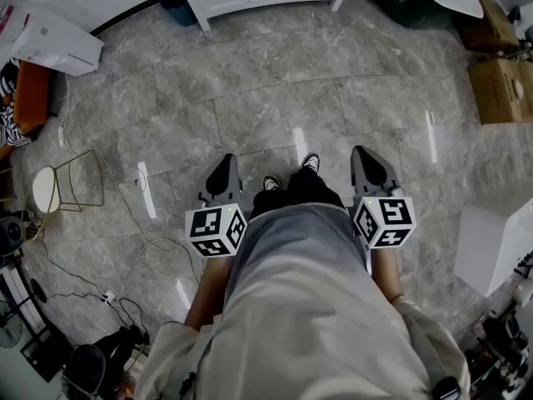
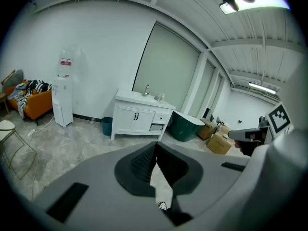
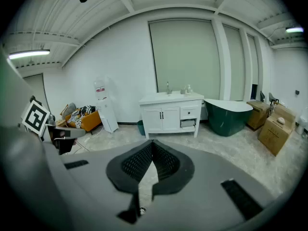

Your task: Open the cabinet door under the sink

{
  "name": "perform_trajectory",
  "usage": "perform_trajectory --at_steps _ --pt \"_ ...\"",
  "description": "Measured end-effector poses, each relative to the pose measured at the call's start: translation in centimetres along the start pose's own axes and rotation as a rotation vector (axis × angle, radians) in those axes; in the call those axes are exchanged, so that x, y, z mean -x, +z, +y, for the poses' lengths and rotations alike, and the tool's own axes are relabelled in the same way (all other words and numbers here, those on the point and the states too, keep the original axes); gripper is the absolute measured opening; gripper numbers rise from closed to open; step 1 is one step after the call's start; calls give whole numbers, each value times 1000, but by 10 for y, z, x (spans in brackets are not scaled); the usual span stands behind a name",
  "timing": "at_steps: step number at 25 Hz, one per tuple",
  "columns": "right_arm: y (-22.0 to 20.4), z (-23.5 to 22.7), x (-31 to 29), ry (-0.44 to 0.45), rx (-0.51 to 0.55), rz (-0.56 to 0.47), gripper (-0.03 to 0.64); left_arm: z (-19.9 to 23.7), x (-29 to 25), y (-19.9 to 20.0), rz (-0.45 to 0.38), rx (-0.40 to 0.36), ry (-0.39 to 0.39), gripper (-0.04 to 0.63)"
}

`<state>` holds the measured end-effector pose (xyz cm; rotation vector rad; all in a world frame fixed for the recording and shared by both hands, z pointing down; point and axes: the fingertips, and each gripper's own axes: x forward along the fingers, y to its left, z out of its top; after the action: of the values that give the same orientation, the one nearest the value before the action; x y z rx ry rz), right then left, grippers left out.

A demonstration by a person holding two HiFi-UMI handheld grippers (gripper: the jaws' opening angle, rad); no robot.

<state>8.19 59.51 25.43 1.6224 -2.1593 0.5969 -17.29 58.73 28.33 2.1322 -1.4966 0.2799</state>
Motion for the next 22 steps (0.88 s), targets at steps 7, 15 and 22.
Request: perform_trajectory --at_steps 7,15,22 --pt "-9 21 -4 53 3 7 11 -8 -3 0 6 -15 -32 -3" --pt "-3 26 -14 120 -31 -39 12 -25 -18 9 4 -126 -30 -2" --pt "24 4 -48 124 -44 -66 12 -30 -50 30 5 -129 -30 -2"
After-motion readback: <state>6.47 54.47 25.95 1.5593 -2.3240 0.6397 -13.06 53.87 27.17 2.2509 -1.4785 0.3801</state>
